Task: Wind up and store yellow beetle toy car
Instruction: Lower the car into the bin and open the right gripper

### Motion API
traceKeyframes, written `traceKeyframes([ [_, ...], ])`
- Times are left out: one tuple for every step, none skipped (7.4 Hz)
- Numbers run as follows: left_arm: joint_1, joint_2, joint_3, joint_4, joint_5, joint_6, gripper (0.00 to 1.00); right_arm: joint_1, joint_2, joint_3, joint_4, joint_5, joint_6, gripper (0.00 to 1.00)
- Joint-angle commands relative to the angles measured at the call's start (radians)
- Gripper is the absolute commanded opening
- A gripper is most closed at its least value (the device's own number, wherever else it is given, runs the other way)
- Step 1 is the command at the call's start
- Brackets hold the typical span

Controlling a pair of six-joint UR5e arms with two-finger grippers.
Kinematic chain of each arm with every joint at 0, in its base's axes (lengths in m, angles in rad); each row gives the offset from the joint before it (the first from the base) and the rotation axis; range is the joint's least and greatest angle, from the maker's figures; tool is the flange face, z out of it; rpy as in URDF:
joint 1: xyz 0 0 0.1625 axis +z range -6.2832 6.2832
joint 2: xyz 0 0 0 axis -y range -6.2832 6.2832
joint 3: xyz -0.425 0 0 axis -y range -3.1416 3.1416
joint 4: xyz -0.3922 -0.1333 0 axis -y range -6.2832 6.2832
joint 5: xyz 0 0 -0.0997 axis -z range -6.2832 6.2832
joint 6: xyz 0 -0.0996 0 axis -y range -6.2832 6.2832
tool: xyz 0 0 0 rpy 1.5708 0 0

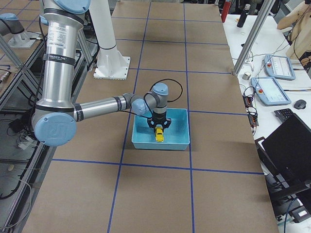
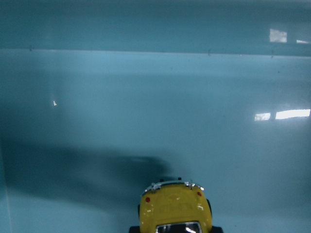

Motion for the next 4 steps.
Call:
traceKeyframes([
  [0.000, 0.000, 0.001, 0.000, 0.000, 0.000, 1.00, 0.000, -0.003, 0.005, 0.001, 0.027, 0.004, 1.00],
  [0.000, 0.000, 0.001, 0.000, 0.000, -0.002, 1.00, 0.018, -0.004, 0.029, -0.004, 0.055, 0.004, 1.00],
  [0.000, 0.000, 0.001, 0.000, 0.000, -0.003, 1.00, 0.087, -0.007, 0.042, -0.024, 0.076, -0.003, 1.00],
  [0.000, 0.000, 0.003, 0.000, 0.000, -0.003, 1.00, 0.189, 0.009, 0.042, -0.111, 0.166, -0.008, 1.00],
])
